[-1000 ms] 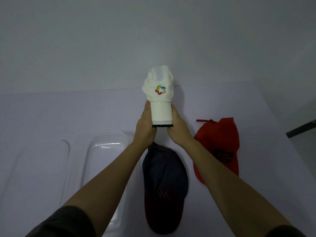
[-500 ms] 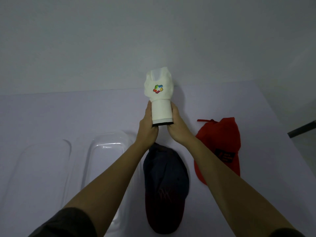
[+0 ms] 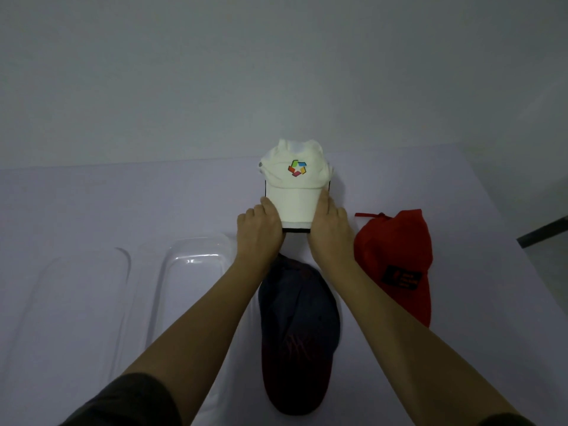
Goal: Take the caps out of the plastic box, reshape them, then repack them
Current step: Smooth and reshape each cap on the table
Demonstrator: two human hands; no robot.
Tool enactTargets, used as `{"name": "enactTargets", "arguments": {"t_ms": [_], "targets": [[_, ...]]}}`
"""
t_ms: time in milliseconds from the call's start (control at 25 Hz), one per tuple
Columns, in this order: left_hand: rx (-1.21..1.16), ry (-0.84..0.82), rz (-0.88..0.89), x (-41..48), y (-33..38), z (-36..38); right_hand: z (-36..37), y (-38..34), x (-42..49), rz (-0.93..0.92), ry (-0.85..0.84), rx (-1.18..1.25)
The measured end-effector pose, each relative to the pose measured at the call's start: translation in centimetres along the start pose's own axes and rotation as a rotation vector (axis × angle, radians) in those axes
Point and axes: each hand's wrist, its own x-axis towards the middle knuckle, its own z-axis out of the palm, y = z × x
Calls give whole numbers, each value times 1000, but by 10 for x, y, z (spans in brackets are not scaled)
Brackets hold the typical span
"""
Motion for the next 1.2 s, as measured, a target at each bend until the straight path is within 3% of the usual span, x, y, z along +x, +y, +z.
{"name": "enactTargets", "arguments": {"t_ms": [80, 280, 440, 560, 760, 1000, 1200], "targets": [[5, 33, -2, 1, 2, 1, -3, -3, -1, -2, -27, 56], [-457, 106, 22, -5, 13, -5, -6, -4, 2, 1, -106, 247], [-681, -58, -120, -6, 18, -10, -4, -7, 4, 4, -157, 357], [-523, -2, -67, -12, 13, -3, -3, 0, 0, -8, -193, 310], [-364, 41, -135, -17, 11, 2, 0, 3, -4, -45, -63, 167], [-740, -8, -190, -17, 22, -12, -2, -10, -12, 9, 2, 357], [-826, -6, -165, -15, 18, -15, -4, -13, -13, 34, 5, 436]]}}
